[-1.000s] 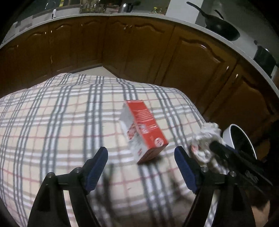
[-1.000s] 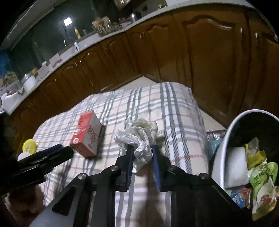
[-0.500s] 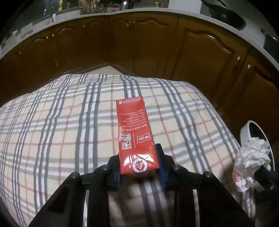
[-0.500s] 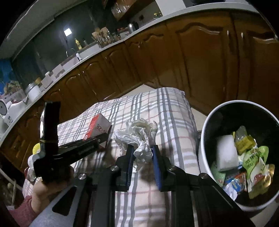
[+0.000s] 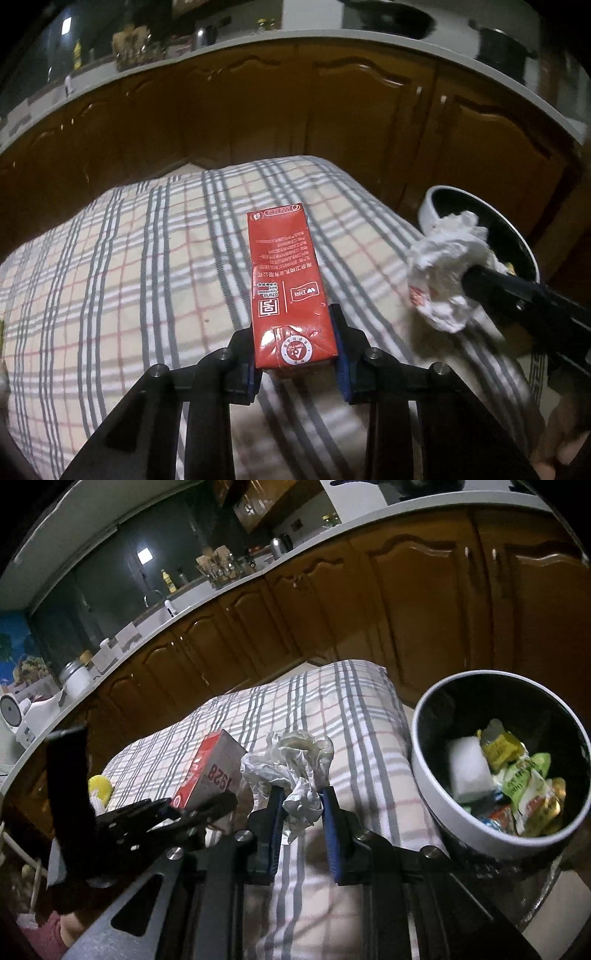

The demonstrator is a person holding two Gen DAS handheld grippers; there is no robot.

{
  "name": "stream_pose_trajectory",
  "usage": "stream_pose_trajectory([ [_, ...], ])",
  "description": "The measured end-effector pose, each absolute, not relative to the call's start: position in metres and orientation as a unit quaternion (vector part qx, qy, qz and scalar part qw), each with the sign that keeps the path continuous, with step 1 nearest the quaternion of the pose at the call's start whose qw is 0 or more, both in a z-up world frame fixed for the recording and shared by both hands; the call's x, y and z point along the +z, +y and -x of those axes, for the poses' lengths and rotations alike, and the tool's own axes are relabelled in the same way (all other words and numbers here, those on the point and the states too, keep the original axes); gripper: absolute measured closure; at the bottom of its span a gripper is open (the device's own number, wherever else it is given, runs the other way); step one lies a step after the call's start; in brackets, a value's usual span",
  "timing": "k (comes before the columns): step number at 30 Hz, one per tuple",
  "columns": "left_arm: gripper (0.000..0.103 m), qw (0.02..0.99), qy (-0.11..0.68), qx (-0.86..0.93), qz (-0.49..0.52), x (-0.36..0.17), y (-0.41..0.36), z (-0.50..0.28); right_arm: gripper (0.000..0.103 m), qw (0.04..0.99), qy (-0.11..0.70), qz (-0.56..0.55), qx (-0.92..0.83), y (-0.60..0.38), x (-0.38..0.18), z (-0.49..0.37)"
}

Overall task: Collect trash
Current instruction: 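Carry the red carton and tissue over the black bin and open both tools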

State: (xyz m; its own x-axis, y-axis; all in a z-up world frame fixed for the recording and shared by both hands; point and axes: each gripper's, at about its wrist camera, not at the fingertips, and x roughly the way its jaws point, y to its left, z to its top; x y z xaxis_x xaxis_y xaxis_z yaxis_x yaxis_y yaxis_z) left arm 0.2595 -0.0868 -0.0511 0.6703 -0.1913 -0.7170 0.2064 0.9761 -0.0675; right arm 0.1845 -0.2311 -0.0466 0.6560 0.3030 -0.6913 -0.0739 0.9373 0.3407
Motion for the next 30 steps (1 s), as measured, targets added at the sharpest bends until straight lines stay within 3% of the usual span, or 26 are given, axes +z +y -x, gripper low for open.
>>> stream_pose_trajectory([
  [13,0.073,0.918,0.369,-0.143,-0.031,-0.028,-0.107,-0.211,0.083,0.904,0.386,-0.165,0.076,-0.261,-0.039,-0.148],
  [30,0.073,0.914,0.358,-0.182,-0.048,-0.007,-0.151,-0.212,0.083,0.915,0.36,-0.181,0.024,-0.323,-0.026,-0.13],
])
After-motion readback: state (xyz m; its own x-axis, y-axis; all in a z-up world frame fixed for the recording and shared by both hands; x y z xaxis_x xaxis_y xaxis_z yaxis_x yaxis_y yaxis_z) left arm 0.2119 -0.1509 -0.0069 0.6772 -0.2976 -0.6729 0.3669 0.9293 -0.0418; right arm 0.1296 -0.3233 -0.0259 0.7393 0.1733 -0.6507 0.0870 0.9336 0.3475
